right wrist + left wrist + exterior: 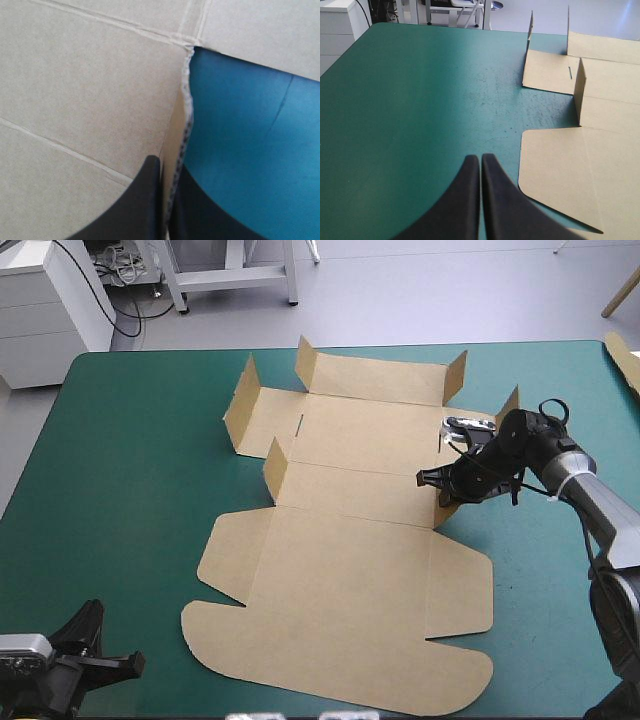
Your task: Fold the box
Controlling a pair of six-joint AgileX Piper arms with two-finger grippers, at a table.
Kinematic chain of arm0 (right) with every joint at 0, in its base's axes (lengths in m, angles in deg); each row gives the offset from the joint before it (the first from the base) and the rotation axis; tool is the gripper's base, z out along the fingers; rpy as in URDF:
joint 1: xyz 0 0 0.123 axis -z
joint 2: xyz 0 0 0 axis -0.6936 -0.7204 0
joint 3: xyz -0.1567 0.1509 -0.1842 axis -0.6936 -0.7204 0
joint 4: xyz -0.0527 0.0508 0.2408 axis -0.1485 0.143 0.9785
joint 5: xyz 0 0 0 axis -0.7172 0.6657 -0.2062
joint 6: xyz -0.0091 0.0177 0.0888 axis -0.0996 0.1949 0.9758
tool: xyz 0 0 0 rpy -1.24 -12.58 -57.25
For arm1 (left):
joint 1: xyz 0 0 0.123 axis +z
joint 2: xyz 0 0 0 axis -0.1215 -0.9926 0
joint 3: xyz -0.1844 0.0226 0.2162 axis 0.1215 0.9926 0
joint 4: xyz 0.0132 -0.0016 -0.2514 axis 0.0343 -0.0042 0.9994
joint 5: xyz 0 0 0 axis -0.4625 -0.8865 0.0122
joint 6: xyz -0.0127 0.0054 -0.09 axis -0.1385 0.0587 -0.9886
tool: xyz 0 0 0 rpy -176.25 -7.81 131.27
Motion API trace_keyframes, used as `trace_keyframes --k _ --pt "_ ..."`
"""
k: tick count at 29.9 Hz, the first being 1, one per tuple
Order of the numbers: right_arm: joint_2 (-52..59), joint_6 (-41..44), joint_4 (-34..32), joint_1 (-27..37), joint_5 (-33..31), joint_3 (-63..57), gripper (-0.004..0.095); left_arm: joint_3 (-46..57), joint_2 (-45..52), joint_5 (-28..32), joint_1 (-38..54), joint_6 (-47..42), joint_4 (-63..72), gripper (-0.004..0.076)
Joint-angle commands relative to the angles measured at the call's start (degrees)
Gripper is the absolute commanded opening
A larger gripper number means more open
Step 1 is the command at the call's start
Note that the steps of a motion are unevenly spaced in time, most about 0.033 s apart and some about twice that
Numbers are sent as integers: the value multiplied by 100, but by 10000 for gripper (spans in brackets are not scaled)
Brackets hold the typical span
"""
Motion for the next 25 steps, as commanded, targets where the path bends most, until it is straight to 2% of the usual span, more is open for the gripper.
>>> trace_keyframes --k 1,4,9,12,17,21,25 --pt "219 -501 80 -199 75 543 -6 -130 65 449 -24 -18 78 -8" --pt "96 -751 -14 -475 5 948 -6 -130 65 449 -24 -18 78 -8" --pt "-384 -947 -547 -1005 -179 1791 -6 -130 65 449 -24 -18 78 -8" --pt "-737 -1389 -809 -1254 -427 2339 -6 -130 65 449 -24 -18 78 -8" --pt "-1285 -2627 -1220 -1614 -867 3258 -7 -130 65 449 -24 -18 78 -8" --pt "-1532 -3385 -1497 -1816 -939 3766 -21 -130 65 449 -24 -18 78 -8" --pt "-1669 -4778 -1493 -1914 -913 4099 -22 -130 65 449 -24 -18 78 -8"
